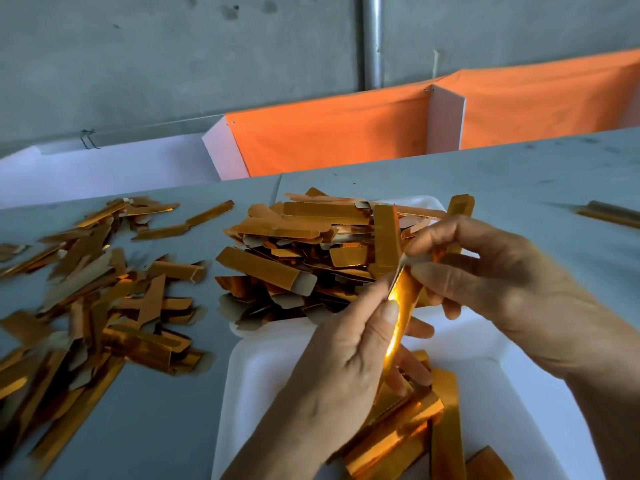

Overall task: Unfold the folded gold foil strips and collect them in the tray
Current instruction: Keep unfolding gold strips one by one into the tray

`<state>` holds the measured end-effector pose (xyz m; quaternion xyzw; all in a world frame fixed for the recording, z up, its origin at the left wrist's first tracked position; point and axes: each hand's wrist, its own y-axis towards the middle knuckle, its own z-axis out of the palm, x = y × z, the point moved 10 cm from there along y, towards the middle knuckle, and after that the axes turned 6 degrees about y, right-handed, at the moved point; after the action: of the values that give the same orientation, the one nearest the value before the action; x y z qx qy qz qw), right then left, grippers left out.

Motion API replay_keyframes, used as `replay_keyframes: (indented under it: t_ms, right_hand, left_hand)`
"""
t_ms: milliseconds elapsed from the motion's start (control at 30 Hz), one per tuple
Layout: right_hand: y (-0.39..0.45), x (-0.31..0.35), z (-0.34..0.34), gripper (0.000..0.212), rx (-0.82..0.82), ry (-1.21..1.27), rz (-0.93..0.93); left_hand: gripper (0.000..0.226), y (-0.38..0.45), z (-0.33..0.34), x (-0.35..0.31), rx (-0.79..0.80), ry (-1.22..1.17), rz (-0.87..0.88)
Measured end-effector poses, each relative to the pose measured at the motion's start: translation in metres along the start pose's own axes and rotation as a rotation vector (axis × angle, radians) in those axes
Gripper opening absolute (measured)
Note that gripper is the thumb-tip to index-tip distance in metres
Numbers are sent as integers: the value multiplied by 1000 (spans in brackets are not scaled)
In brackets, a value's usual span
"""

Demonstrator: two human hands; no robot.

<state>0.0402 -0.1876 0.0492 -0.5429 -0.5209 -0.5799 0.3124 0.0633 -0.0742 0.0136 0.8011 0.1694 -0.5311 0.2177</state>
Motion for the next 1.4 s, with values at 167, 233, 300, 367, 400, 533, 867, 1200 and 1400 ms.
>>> replay_keyframes:
  t_ms: [167, 233, 300, 367, 400, 533, 867, 1200, 1400]
  right_hand:
    - [-1, 1, -8, 23, -115, -83, 16]
    - [-1, 7, -9, 21, -130, -118, -9]
    - [0, 8, -3, 23, -98, -165, -5]
    - [0, 6, 1, 28, -74, -234, 16]
    - [0, 4, 2, 28, -66, -248, 24]
    - [-1, -1, 3, 19, 17, -94, 54]
    - [-2, -6, 10, 10, 112, 49, 75]
    - [-4, -4, 9, 15, 136, 197, 91]
    - [-3, -7, 6, 21, 91, 154, 114]
  left_hand:
    - [42, 6, -2, 8, -96, 192, -35]
    - [40, 6, -3, 7, -113, 199, -32]
    - [43, 6, -3, 8, -95, 183, -38]
    - [45, 6, -3, 8, -106, 196, -30]
    - [44, 6, -4, 9, -109, 211, -26]
    - [38, 8, -4, 12, -122, 247, -40]
    - [53, 1, -3, -1, -140, 427, -10]
    - [28, 19, -4, 20, -119, 186, -107]
    - [30, 8, -2, -2, -126, 423, 49]
